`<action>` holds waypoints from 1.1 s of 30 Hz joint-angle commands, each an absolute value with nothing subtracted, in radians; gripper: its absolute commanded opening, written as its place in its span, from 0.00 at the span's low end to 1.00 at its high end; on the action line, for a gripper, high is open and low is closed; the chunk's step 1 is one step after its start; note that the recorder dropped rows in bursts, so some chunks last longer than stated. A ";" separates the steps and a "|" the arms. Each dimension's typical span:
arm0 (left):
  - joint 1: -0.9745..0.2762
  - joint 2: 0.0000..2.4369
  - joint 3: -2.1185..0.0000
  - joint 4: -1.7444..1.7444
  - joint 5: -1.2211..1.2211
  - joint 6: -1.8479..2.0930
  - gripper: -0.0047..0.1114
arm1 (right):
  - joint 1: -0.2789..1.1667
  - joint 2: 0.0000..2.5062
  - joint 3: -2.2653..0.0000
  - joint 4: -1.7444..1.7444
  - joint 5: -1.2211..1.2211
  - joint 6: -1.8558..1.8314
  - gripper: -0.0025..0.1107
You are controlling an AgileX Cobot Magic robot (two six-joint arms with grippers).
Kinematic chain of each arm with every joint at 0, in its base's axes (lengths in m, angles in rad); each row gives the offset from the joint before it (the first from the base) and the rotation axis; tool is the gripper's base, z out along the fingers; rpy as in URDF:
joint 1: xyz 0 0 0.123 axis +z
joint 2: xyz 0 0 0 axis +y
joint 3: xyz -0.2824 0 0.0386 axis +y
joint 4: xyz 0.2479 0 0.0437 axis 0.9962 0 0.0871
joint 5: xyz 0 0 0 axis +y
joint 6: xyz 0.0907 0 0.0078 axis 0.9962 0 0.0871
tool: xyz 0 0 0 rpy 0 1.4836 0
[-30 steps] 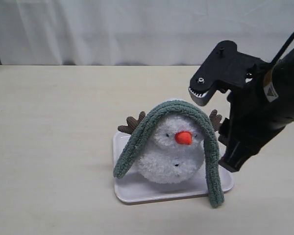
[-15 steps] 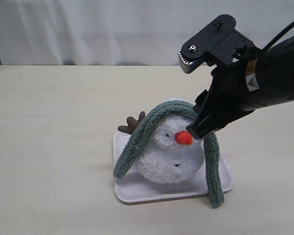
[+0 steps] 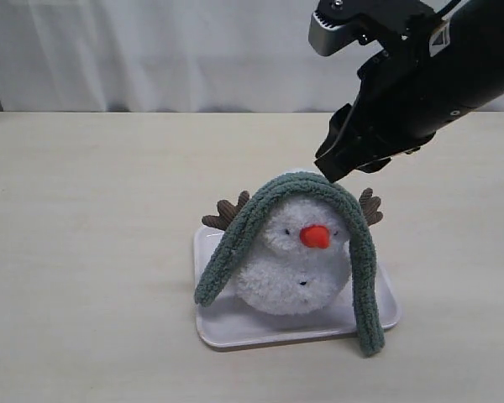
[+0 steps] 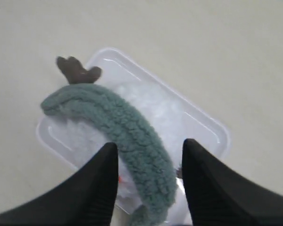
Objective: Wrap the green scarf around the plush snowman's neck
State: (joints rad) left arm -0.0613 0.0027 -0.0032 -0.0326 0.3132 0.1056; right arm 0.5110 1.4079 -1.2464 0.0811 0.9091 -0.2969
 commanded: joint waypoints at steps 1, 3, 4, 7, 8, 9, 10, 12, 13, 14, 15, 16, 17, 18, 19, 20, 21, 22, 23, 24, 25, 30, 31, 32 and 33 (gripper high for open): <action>-0.068 0.000 0.000 -0.032 0.304 0.107 0.04 | 0.483 1.437 -1.249 0.234 0.932 -0.493 0.39; -0.068 0.000 0.000 -0.032 0.304 0.107 0.04 | 0.483 1.457 -1.249 0.227 0.930 -0.523 0.39; -0.068 0.000 0.000 -0.032 0.304 0.107 0.04 | 0.483 1.466 -1.247 0.227 0.930 -0.537 0.39; -0.068 0.000 0.000 -0.032 0.304 0.107 0.04 | 0.483 1.483 -1.247 0.215 0.940 -0.560 0.39; -0.068 0.000 0.000 -0.032 0.304 0.107 0.04 | 0.483 1.488 -1.247 0.210 0.940 -0.562 0.39; -0.068 0.000 0.000 -0.032 0.304 0.107 0.04 | 0.483 1.492 -1.247 0.203 0.940 -0.562 0.39; -0.068 0.000 0.000 -0.032 0.304 0.107 0.04 | 0.483 1.494 -1.247 0.196 0.940 -0.562 0.39; -0.068 0.000 0.000 -0.032 0.304 0.107 0.04 | 0.483 1.494 -1.247 0.187 0.940 -0.562 0.39; -0.068 0.000 0.000 -0.032 0.304 0.107 0.04 | 0.483 1.494 -1.247 0.184 0.938 -0.562 0.39; -0.068 0.000 0.000 -0.032 0.304 0.107 0.04 | 0.483 1.496 -1.247 0.178 0.937 -0.562 0.39; -0.068 0.000 0.000 -0.032 0.304 0.107 0.04 | 0.483 1.498 -1.247 0.170 0.937 -0.556 0.39; -0.068 0.000 0.000 -0.032 0.304 0.107 0.04 | 0.483 1.501 -1.243 0.162 0.935 -0.553 0.39; -0.068 0.000 0.000 -0.032 0.304 0.107 0.04 | 0.483 1.502 -1.233 0.156 0.931 -0.553 0.39; -0.068 0.000 0.000 -0.032 0.304 0.107 0.04 | 0.483 1.503 -1.224 0.143 0.926 -0.553 0.39; -0.068 0.000 0.000 -0.032 0.304 0.107 0.04 | 0.483 1.504 -1.214 0.130 0.917 -0.553 0.39; -0.068 0.000 0.000 -0.032 0.304 0.107 0.04 | 0.483 1.504 -1.208 0.118 0.909 -0.553 0.39; -0.068 0.000 0.000 -0.032 0.304 0.107 0.04 | 0.483 1.506 -1.203 0.116 0.900 -0.553 0.39; -0.068 0.000 0.000 -0.032 0.304 0.107 0.04 | 0.483 1.509 -1.202 0.116 0.894 -0.553 0.39; -0.068 0.000 0.000 -0.032 0.304 0.107 0.04 | 0.483 1.509 -1.202 0.116 0.887 -0.553 0.39; -0.068 0.000 0.000 -0.032 0.304 0.107 0.04 | 0.483 1.509 -1.202 0.116 0.876 -0.553 0.39; -0.068 0.000 0.000 -0.032 0.304 0.107 0.04 | 0.483 1.509 -1.202 0.118 0.865 -0.553 0.39; -0.068 0.000 0.000 -0.032 0.304 0.107 0.04 | 0.483 1.510 -1.187 0.126 0.861 -0.563 0.23; -0.068 0.000 0.000 -0.032 0.304 0.107 0.04 | 0.485 1.511 -1.174 0.126 0.857 -0.570 0.14; -0.068 0.000 0.000 -0.032 0.304 0.107 0.04 | 0.487 1.511 -1.171 0.126 0.853 -0.581 0.10; -0.068 0.000 0.000 -0.032 0.304 0.107 0.04 | 0.491 1.511 -1.170 0.126 0.851 -0.593 0.06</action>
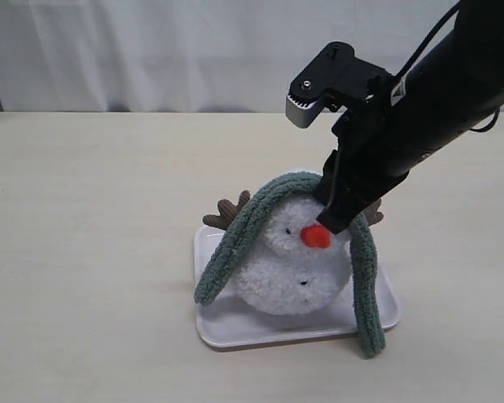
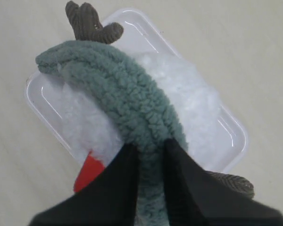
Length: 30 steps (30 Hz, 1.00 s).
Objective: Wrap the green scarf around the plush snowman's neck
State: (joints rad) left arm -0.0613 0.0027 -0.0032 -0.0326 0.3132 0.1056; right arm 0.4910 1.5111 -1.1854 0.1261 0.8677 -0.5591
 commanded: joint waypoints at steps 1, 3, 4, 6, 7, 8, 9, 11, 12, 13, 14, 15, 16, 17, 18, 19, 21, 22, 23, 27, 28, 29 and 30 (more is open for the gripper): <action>-0.068 0.000 0.000 -0.032 0.304 0.107 0.04 | 0.491 1.511 -1.170 0.131 0.851 -0.593 0.06; -0.068 0.000 0.000 -0.032 0.304 0.107 0.04 | 0.491 1.509 -1.173 0.134 0.848 -0.595 0.06; -0.068 0.000 0.000 -0.032 0.304 0.107 0.04 | 0.491 1.509 -1.173 0.134 0.842 -0.595 0.06; -0.068 0.000 0.000 -0.032 0.304 0.107 0.04 | 0.491 1.509 -1.173 0.134 0.838 -0.595 0.06; -0.068 0.000 0.000 -0.032 0.304 0.107 0.04 | 0.491 1.509 -1.173 0.127 0.836 -0.595 0.06; -0.068 0.000 0.000 -0.032 0.304 0.107 0.04 | 0.491 1.509 -1.173 0.118 0.835 -0.595 0.06; -0.068 0.000 0.000 -0.032 0.304 0.107 0.04 | 0.491 1.509 -1.173 0.115 0.834 -0.595 0.06; -0.068 0.000 0.000 -0.032 0.304 0.107 0.04 | 0.491 1.509 -1.173 0.115 0.824 -0.595 0.06; -0.068 0.000 0.000 -0.032 0.304 0.107 0.04 | 0.491 1.507 -1.173 0.115 0.816 -0.595 0.06; -0.068 0.000 0.000 -0.032 0.304 0.107 0.04 | 0.491 1.505 -1.173 0.115 0.805 -0.595 0.06; -0.068 0.000 0.000 -0.032 0.304 0.107 0.04 | 0.491 1.500 -1.173 0.111 0.801 -0.595 0.06; -0.068 0.000 0.000 -0.032 0.304 0.107 0.04 | 0.491 1.496 -1.173 0.103 0.794 -0.595 0.06; -0.068 0.000 0.000 -0.032 0.304 0.107 0.04 | 0.491 1.490 -1.173 0.089 0.789 -0.595 0.06; -0.068 0.000 0.000 -0.032 0.304 0.107 0.04 | 0.491 1.484 -1.173 0.081 0.785 -0.595 0.06; -0.068 0.000 0.000 -0.032 0.304 0.107 0.04 | 0.491 1.475 -1.173 0.073 0.780 -0.591 0.06; -0.068 0.000 0.000 -0.032 0.304 0.107 0.04 | 0.491 1.466 -1.173 0.070 0.771 -0.591 0.06; -0.068 0.000 0.000 -0.032 0.304 0.107 0.04 | 0.491 1.450 -1.173 0.068 0.755 -0.589 0.06; -0.068 0.000 0.000 -0.032 0.304 0.107 0.04 | 0.491 1.445 -1.173 0.068 0.747 -0.589 0.06; -0.068 0.000 0.000 -0.032 0.304 0.107 0.04 | 0.491 1.439 -1.173 0.068 0.740 -0.589 0.06; -0.068 0.000 0.000 -0.032 0.304 0.107 0.04 | 0.491 1.439 -1.173 0.065 0.719 -0.589 0.06; -0.068 0.000 0.000 -0.032 0.304 0.107 0.04 | 0.491 1.447 -1.173 0.056 0.719 -0.589 0.06; -0.068 0.000 0.000 -0.032 0.304 0.107 0.04 | 0.491 1.452 -1.173 0.047 0.714 -0.589 0.06; -0.068 0.000 0.000 -0.032 0.304 0.107 0.04 | 0.491 1.461 -1.173 0.035 0.715 -0.587 0.06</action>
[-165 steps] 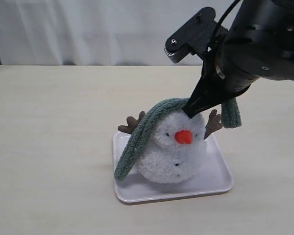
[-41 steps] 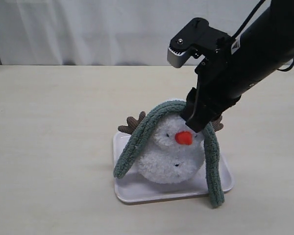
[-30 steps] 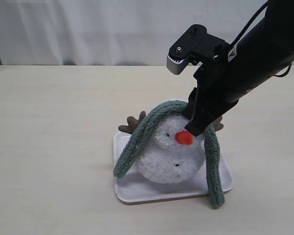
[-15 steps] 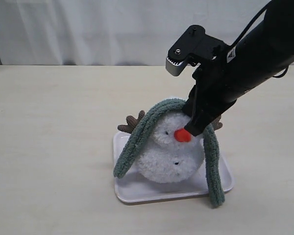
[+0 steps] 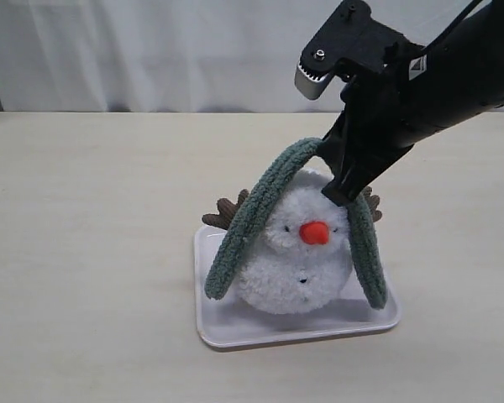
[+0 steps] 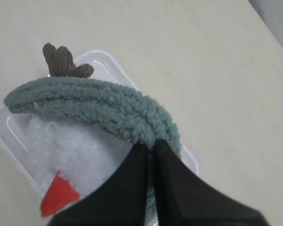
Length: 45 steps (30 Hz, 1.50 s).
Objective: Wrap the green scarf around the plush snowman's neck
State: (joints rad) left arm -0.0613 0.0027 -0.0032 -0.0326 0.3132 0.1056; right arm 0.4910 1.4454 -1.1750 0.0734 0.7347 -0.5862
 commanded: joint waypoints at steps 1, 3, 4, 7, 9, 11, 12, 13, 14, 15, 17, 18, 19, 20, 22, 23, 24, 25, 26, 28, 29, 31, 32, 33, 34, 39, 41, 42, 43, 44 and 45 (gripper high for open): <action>-0.068 0.000 0.000 -0.032 0.304 0.107 0.04 | 0.491 1.467 -1.173 0.027 0.710 -0.583 0.06; -0.068 0.000 0.000 -0.032 0.304 0.107 0.04 | 0.491 1.485 -1.173 -0.007 0.707 -0.555 0.06; -0.068 0.000 0.000 -0.032 0.304 0.107 0.04 | 0.491 1.491 -1.173 -0.019 0.705 -0.543 0.06; -0.068 0.000 0.000 -0.032 0.304 0.107 0.04 | 0.491 1.512 -1.173 -0.023 0.705 -0.538 0.06; -0.068 0.000 0.000 -0.032 0.304 0.107 0.04 | 0.491 1.524 -1.173 -0.023 0.702 -0.538 0.06; -0.068 0.000 0.000 -0.032 0.304 0.107 0.04 | 0.491 1.539 -1.173 -0.023 0.701 -0.536 0.06; -0.068 0.000 0.000 -0.032 0.304 0.107 0.04 | 0.491 1.544 -1.173 -0.023 0.701 -0.533 0.06; -0.068 0.000 0.000 -0.032 0.304 0.107 0.04 | 0.491 1.549 -1.173 -0.023 0.701 -0.531 0.06; -0.068 0.000 0.000 -0.032 0.304 0.107 0.04 | 0.491 1.553 -1.173 -0.023 0.701 -0.531 0.06; -0.068 0.000 0.000 -0.032 0.304 0.107 0.04 | 0.491 1.561 -1.173 -0.023 0.701 -0.531 0.06; -0.068 0.000 0.000 -0.032 0.304 0.107 0.04 | 0.491 1.573 -1.173 -0.023 0.701 -0.521 0.06; -0.068 0.000 0.000 -0.032 0.304 0.107 0.04 | 0.491 1.581 -1.173 -0.023 0.701 -0.514 0.06; -0.068 0.000 0.000 -0.032 0.304 0.107 0.04 | 0.491 1.588 -1.173 -0.023 0.697 -0.508 0.06; -0.068 0.000 0.000 -0.032 0.304 0.107 0.04 | 0.491 1.591 -1.173 -0.023 0.693 -0.504 0.06; -0.068 0.000 0.000 -0.032 0.304 0.107 0.04 | 0.491 1.599 -1.173 -0.023 0.674 -0.485 0.06; -0.068 0.000 0.000 -0.032 0.304 0.107 0.04 | 0.491 1.601 -1.173 -0.023 0.663 -0.477 0.06; -0.068 0.000 0.000 -0.032 0.304 0.107 0.04 | 0.491 1.601 -1.173 -0.023 0.651 -0.465 0.06; -0.068 0.000 0.000 -0.032 0.304 0.107 0.04 | 0.491 1.602 -1.173 -0.023 0.644 -0.455 0.06; -0.068 0.000 0.000 -0.032 0.304 0.107 0.04 | 0.491 1.605 -1.173 -0.023 0.640 -0.448 0.06; -0.068 0.000 0.000 -0.032 0.304 0.107 0.04 | 0.491 1.610 -1.173 -0.023 0.636 -0.449 0.06; -0.068 0.000 0.000 -0.032 0.304 0.107 0.04 | 0.491 1.612 -1.173 -0.023 0.636 -0.449 0.06; -0.068 0.000 0.000 -0.032 0.304 0.107 0.04 | 0.491 1.611 -1.173 -0.023 0.633 -0.449 0.06; -0.068 0.000 0.000 -0.032 0.304 0.107 0.04 | 0.491 1.609 -1.173 -0.023 0.628 -0.449 0.06; -0.068 0.000 0.000 -0.032 0.304 0.107 0.04 | 0.491 1.609 -1.173 -0.023 0.624 -0.449 0.06; -0.068 0.000 0.000 -0.032 0.304 0.107 0.04 | 0.491 1.607 -1.173 -0.023 0.621 -0.449 0.06; -0.068 0.000 0.000 -0.032 0.304 0.107 0.04 | 0.491 1.597 -1.173 -0.023 0.607 -0.380 0.16; -0.068 0.000 0.000 -0.032 0.304 0.107 0.04 | 0.491 1.574 -1.173 -0.022 0.613 -0.378 0.27; -0.068 0.000 0.000 -0.032 0.304 0.107 0.04 | 0.491 1.550 -1.173 -0.015 0.615 -0.364 0.34; -0.068 0.000 0.000 -0.032 0.304 0.107 0.04 | 0.491 1.536 -1.173 -0.015 0.615 -0.353 0.37; -0.068 0.000 0.000 -0.032 0.304 0.107 0.04 | 0.491 1.509 -1.173 -0.015 0.626 -0.351 0.42; -0.068 0.000 0.000 -0.032 0.304 0.107 0.04 | 0.491 1.494 -1.173 -0.015 0.635 -0.351 0.42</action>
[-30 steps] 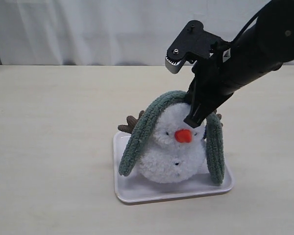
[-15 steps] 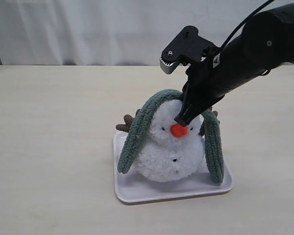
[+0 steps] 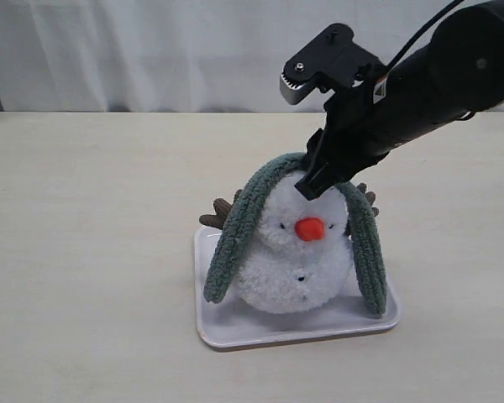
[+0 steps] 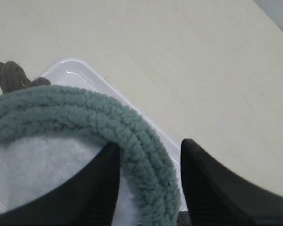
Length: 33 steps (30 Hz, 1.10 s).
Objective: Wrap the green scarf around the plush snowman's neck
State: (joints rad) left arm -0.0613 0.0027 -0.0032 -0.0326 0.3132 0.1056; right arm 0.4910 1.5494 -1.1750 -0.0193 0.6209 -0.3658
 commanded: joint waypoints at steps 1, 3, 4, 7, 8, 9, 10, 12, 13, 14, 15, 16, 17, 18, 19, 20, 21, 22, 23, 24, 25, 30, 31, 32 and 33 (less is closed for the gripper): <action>-0.068 0.000 0.000 -0.032 0.304 0.107 0.04 | 0.491 1.464 -1.173 -0.015 0.650 -0.351 0.42; -0.068 0.000 0.000 -0.032 0.304 0.107 0.04 | 0.491 1.433 -1.173 -0.015 0.659 -0.349 0.42; -0.068 0.000 0.000 -0.032 0.304 0.107 0.04 | 0.491 1.418 -1.173 -0.015 0.660 -0.342 0.42; -0.068 0.000 0.000 -0.032 0.304 0.107 0.04 | 0.491 1.385 -1.173 -0.015 0.688 -0.279 0.42; -0.068 0.000 0.000 -0.032 0.304 0.107 0.04 | 0.491 1.381 -1.173 -0.018 0.701 -0.246 0.42; -0.068 0.000 0.000 -0.032 0.304 0.107 0.04 | 0.489 1.376 -1.173 -0.032 0.716 -0.198 0.42; -0.068 0.000 0.000 -0.032 0.304 0.107 0.04 | 0.479 1.376 -1.173 -0.065 0.734 -0.137 0.42; -0.068 0.000 0.000 -0.032 0.304 0.107 0.04 | 0.457 1.385 -1.173 -0.137 0.765 -0.033 0.41; -0.068 0.000 0.000 -0.032 0.304 0.107 0.04 | 0.440 1.394 -1.173 -0.154 0.796 -0.007 0.39; -0.068 0.000 0.000 -0.032 0.304 0.107 0.04 | 0.421 1.403 -1.173 -0.148 0.822 -0.007 0.37; -0.068 0.000 0.000 -0.032 0.304 0.107 0.04 | 0.406 1.412 -1.173 -0.136 0.839 -0.010 0.35; -0.068 0.000 0.000 -0.032 0.304 0.107 0.04 | 0.387 1.421 -1.173 -0.119 0.852 -0.024 0.33; -0.068 0.000 0.000 -0.032 0.304 0.107 0.04 | 0.371 1.433 -1.173 -0.092 0.858 -0.053 0.32; -0.068 0.000 0.000 -0.032 0.304 0.107 0.04 | 0.355 1.441 -1.173 -0.064 0.862 -0.084 0.32; -0.068 0.000 0.000 -0.032 0.304 0.107 0.04 | 0.338 1.453 -1.173 -0.018 0.867 -0.127 0.32; -0.068 0.000 0.000 -0.032 0.304 0.107 0.04 | 0.322 1.464 -1.173 0.037 0.867 -0.180 0.33; -0.068 0.000 0.000 -0.032 0.304 0.107 0.04 | 0.311 1.473 -1.173 0.085 0.867 -0.225 0.34; -0.068 0.000 0.000 -0.032 0.304 0.107 0.04 | 0.299 1.484 -1.173 0.150 0.867 -0.297 0.36; -0.068 0.000 0.000 -0.032 0.304 0.107 0.04 | 0.290 1.493 -1.173 0.190 0.867 -0.354 0.38; -0.068 0.000 0.000 -0.032 0.304 0.107 0.04 | 0.288 1.503 -1.173 0.208 0.865 -0.394 0.39; -0.068 0.000 0.000 -0.032 0.304 0.107 0.04 | 0.288 1.510 -1.173 0.222 0.865 -0.438 0.40; -0.068 0.000 0.000 -0.032 0.304 0.107 0.04 | 0.294 1.524 -1.169 0.234 0.865 -0.553 0.41; -0.068 0.000 0.000 -0.032 0.304 0.107 0.04 | 0.294 1.526 -1.161 0.234 0.865 -0.570 0.41; -0.068 0.000 0.000 -0.032 0.304 0.107 0.04 | 0.294 1.526 -1.151 0.234 0.861 -0.590 0.41; -0.068 0.000 0.000 -0.032 0.304 0.107 0.04 | 0.294 1.526 -1.143 0.234 0.853 -0.604 0.41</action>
